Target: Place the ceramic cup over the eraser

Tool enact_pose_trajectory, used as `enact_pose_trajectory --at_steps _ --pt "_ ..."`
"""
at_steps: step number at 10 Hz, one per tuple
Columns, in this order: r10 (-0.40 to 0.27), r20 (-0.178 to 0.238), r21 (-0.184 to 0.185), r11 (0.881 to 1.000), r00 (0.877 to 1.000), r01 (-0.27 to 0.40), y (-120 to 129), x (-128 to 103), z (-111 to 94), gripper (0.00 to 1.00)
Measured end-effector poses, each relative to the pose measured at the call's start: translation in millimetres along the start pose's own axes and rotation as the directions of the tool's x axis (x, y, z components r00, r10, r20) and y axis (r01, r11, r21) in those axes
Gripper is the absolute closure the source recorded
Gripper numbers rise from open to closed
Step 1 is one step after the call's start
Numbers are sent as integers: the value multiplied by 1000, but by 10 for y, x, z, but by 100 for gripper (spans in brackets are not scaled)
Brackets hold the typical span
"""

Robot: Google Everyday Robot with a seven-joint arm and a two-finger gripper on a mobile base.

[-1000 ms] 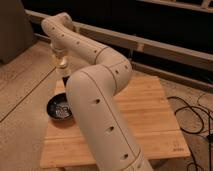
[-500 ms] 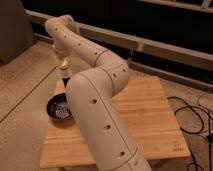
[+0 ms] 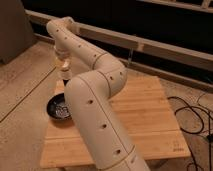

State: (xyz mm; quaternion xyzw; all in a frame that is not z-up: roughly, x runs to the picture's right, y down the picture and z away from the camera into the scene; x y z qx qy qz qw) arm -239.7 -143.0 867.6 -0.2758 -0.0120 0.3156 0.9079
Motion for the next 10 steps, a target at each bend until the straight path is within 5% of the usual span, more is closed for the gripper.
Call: enact_pose_trajectory --at_steps 10 --pt "-8 -99 -35 999 995 5 33 88 490 100"
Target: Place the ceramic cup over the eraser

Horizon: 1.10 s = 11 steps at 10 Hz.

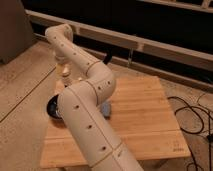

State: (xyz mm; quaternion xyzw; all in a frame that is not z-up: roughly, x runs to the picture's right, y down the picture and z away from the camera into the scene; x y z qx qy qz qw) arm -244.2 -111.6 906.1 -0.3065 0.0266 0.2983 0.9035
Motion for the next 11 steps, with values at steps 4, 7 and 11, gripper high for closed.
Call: enact_pose_trajectory --at_steps 4,7,11 --pt "-8 -16 7 1000 1000 8 -49 28 107 100" --pt "-13 -44 11 1000 999 13 -46 71 225 100" --pt "-11 -77 12 1000 997 12 -19 124 352 100"
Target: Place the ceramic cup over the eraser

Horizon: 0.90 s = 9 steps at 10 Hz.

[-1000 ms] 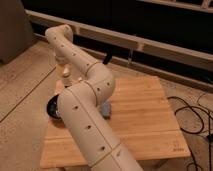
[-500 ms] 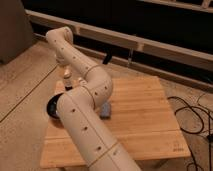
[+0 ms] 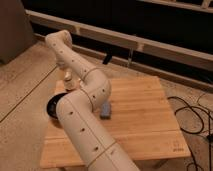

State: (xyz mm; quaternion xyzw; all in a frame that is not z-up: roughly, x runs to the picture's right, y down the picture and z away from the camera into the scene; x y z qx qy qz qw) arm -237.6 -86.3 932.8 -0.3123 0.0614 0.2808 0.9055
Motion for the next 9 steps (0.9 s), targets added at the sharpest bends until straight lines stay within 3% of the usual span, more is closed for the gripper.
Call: enact_pose_trajectory --at_steps 2,6,9 --pt "-8 -3 2 1000 1000 8 30 -28 46 100" --pt "-39 63 -4 999 997 39 60 -208 80 100" --pt "-44 70 -13 999 997 45 37 -186 128 100"
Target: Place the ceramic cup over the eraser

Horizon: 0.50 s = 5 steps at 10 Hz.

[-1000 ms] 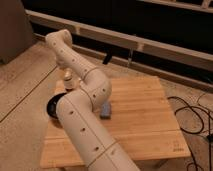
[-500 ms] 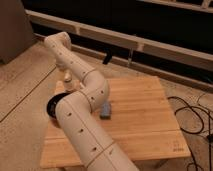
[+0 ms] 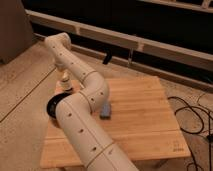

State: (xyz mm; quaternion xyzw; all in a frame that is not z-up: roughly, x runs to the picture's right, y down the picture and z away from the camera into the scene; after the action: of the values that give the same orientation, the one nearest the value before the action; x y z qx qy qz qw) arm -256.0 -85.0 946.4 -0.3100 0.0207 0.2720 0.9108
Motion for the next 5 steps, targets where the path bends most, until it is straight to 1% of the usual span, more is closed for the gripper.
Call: enact_pose_trajectory --at_steps 3,5 --pt "-2 -15 -2 1000 1000 2 -18 61 49 100" --pt "-8 -15 -4 1000 1000 8 -17 65 66 100"
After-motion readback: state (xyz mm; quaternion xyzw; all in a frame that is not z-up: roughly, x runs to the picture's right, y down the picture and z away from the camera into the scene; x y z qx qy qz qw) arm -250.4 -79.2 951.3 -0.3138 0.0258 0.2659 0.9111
